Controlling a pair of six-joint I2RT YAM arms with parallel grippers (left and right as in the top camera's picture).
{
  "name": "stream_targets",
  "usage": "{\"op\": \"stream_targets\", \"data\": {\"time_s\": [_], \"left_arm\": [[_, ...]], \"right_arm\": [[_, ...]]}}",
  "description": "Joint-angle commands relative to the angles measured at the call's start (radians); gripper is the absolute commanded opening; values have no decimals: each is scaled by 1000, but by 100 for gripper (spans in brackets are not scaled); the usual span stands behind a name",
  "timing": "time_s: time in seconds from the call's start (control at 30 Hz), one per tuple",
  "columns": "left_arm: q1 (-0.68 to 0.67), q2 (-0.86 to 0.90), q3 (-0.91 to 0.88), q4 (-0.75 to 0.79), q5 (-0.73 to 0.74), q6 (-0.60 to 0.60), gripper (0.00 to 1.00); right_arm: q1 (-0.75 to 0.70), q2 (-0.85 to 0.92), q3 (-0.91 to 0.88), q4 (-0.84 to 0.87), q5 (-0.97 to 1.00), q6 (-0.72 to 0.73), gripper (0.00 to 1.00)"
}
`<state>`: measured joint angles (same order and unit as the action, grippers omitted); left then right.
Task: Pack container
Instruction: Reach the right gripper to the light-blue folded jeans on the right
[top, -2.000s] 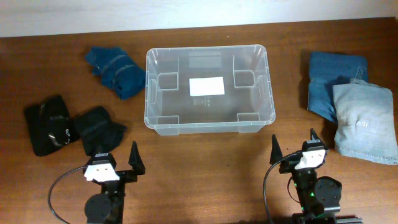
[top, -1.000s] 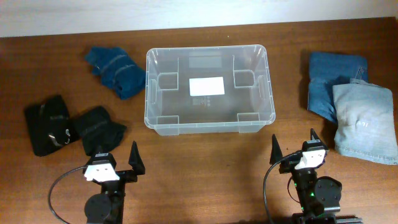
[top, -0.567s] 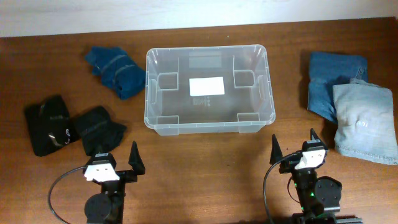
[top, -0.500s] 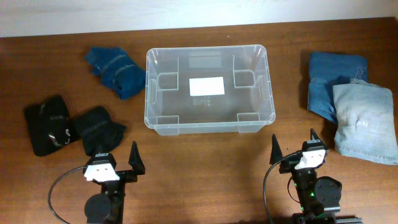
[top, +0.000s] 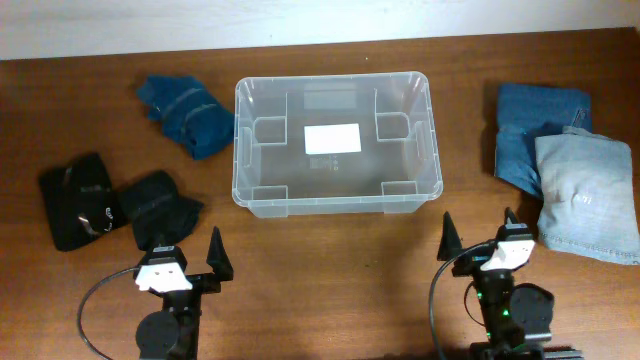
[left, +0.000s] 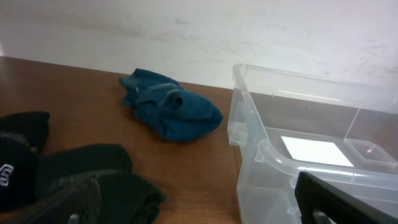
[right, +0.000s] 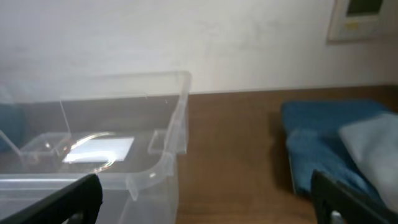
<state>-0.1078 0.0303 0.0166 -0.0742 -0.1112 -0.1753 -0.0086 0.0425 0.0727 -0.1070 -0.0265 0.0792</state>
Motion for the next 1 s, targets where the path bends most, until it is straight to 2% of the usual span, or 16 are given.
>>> {"op": "stream_targets", "data": {"time_s": [0.0,0.37,0.5,0.73,0.83,0.97], "left_arm": [[5,-3,-7,2,11,16,99],[5,-3,-7,2,11,16,99],[5,-3,-7,3,11,16,99],[5,-3,-7,2,11,16,99],[5,-3,-7,2,11,16,99],[5,-3,-8,3,11,16,99]], "right_arm": [[-49,89,175,-65,28,35,98],[-327,753,901,-578,41,26,98],[-399,963,1092,-737,43,26,98],[-480,1206,1143,-821,46,2,98],[-482,1320,1142,-863,41,-50,98],[-482,1457,1142,-881,67,-49,98]]}}
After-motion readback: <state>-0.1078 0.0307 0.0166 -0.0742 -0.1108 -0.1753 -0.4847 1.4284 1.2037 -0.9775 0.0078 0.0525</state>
